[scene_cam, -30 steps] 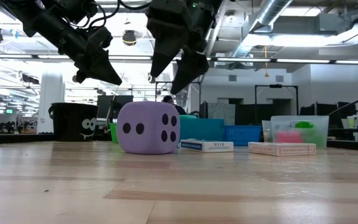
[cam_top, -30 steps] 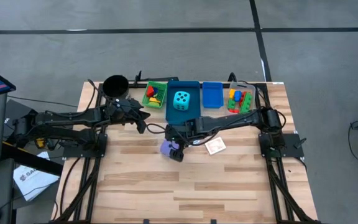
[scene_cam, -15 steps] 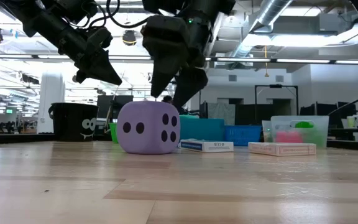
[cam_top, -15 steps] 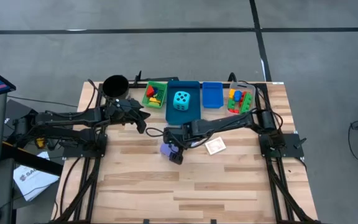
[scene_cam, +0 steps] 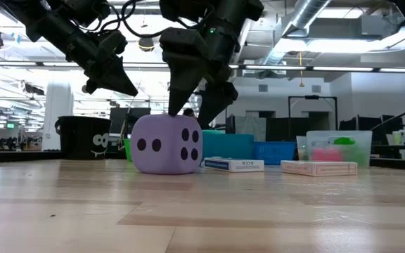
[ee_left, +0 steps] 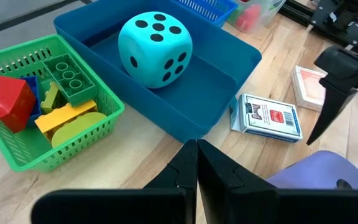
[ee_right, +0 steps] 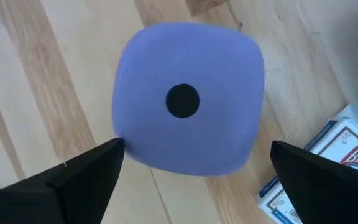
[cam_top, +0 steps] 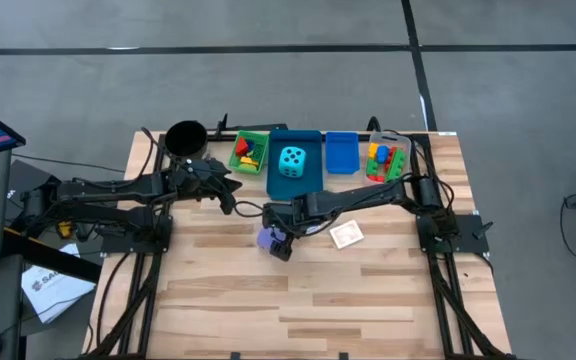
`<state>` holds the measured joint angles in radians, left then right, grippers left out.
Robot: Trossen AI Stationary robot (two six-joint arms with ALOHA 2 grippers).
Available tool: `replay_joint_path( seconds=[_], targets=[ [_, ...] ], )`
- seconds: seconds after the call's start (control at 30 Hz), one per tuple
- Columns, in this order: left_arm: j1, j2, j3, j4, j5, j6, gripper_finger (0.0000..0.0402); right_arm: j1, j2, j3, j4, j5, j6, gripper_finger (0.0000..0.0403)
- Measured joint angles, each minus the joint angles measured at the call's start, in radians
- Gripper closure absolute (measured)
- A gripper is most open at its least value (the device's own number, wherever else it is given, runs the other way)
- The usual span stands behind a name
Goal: Pick & Place Toys
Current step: Put the purple die into the blue bin
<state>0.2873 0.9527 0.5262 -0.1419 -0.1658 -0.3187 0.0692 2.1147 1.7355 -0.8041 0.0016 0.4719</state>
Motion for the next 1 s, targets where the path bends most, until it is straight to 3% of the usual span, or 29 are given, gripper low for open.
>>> replay_joint_path(
  seconds=[1.0],
  targets=[
    [0.0, 0.0, 0.0, 0.001, 0.005, 0.0, 0.0402, -0.013, 0.034, 0.002, 0.035, -0.03, 0.011, 0.0013]
  ],
)
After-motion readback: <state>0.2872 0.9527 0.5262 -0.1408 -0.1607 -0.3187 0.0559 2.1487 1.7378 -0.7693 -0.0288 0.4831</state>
